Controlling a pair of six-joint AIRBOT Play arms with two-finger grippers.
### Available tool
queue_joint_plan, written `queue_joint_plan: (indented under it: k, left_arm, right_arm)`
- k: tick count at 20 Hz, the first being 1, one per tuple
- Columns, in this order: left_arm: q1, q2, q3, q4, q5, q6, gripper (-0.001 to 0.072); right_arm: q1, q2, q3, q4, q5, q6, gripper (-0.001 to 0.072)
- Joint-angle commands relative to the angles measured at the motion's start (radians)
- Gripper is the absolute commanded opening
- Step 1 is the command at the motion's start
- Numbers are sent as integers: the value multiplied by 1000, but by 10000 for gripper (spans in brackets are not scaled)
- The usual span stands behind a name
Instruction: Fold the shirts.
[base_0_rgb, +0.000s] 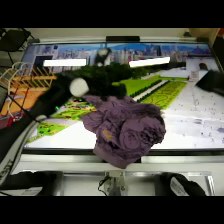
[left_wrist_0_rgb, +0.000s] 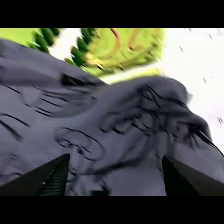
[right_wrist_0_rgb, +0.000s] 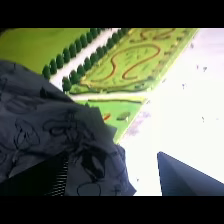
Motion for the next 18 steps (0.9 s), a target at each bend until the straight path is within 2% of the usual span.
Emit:
queue_joint_plan:
  k: [1,5,9,15,16,18]
  left_arm:
    - [235,-41,104,-52,-168,116,712]
    - [322,-219,104,-169,-274,125,712]
    - [296,-354,104,-352,-267,203,712]
    - [204,-451,104,-387,-269,242,706]
    - [191,-455,104,-386,-271,246,694]
    - [170,-458,103,-386,-269,246,586]
  right_arm:
    - [47,-6,-330,46,-66,-29,656]
    - [166,-48,-612,64,-272,-14,655]
    - [209,-162,-632,117,-288,-18,656]
    - [209,-226,-632,159,-300,-24,655]
    - [209,-226,-632,161,-301,-25,655]
    - [209,-226,-632,173,-301,-25,654]
